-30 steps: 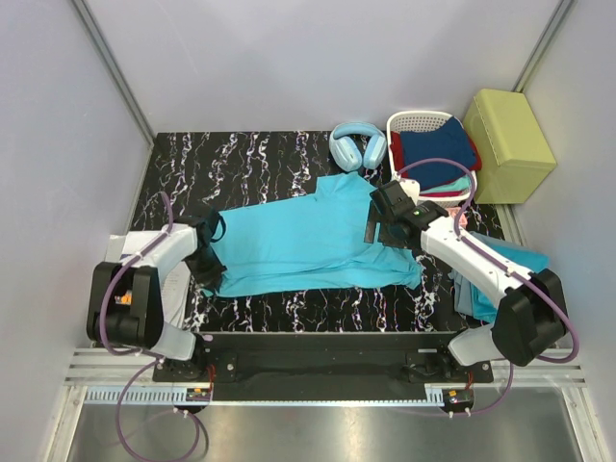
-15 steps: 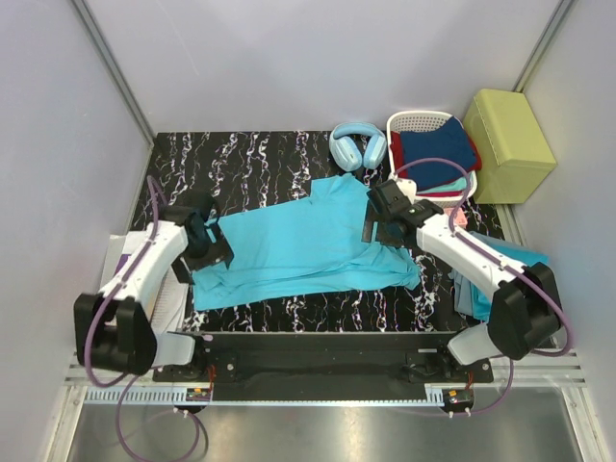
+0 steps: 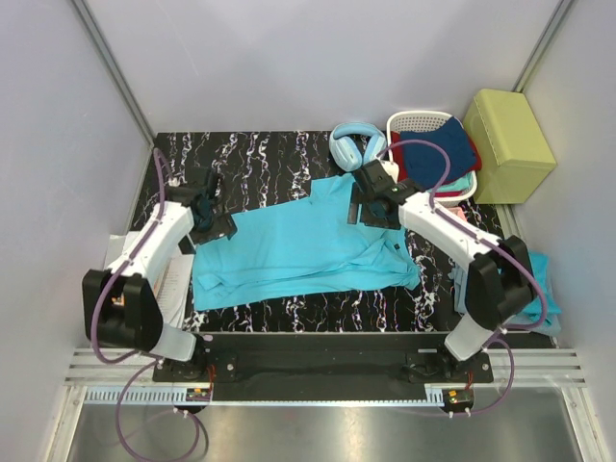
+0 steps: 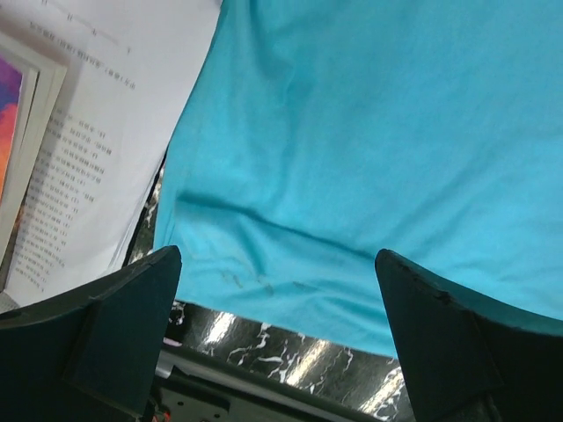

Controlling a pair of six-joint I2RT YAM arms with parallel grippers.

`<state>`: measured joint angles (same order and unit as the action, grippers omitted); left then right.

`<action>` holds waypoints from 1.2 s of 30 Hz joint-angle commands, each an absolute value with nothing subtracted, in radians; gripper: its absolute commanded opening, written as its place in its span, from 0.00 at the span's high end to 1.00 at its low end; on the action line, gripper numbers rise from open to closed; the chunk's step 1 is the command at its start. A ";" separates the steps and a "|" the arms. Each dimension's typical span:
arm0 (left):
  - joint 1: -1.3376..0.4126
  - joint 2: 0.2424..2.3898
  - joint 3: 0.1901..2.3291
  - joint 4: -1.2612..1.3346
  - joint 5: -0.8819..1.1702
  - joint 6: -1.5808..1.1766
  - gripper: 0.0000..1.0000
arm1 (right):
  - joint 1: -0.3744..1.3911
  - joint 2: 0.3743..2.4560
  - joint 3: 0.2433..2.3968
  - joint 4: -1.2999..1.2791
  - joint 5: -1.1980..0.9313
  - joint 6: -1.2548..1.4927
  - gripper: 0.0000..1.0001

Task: Fold and stack the t-shirts
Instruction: Fold the flattened tshirt in 1/3 of the way, then grap the side of the flattened tshirt furthest away from the robot with both arms

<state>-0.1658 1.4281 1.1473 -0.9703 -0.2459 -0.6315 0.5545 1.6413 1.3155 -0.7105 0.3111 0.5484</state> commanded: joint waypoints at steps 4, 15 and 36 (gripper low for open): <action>-0.181 1.619 1.380 -0.884 -0.313 -0.589 0.01 | 0.555 1.792 1.570 -0.661 0.256 0.509 0.33; -0.198 1.893 1.664 -0.873 -0.328 -0.532 0.01 | 0.531 2.123 1.992 -0.713 0.201 0.476 0.53; -0.170 1.980 1.641 -0.822 -0.293 -0.572 0.01 | 0.423 2.588 2.517 -0.784 0.023 0.465 0.56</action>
<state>-0.1730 2.0163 1.6680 -0.8570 -0.3058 -0.5495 0.4297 2.5683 2.4512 -0.7860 0.0795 0.4763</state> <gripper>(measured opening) 0.987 0.435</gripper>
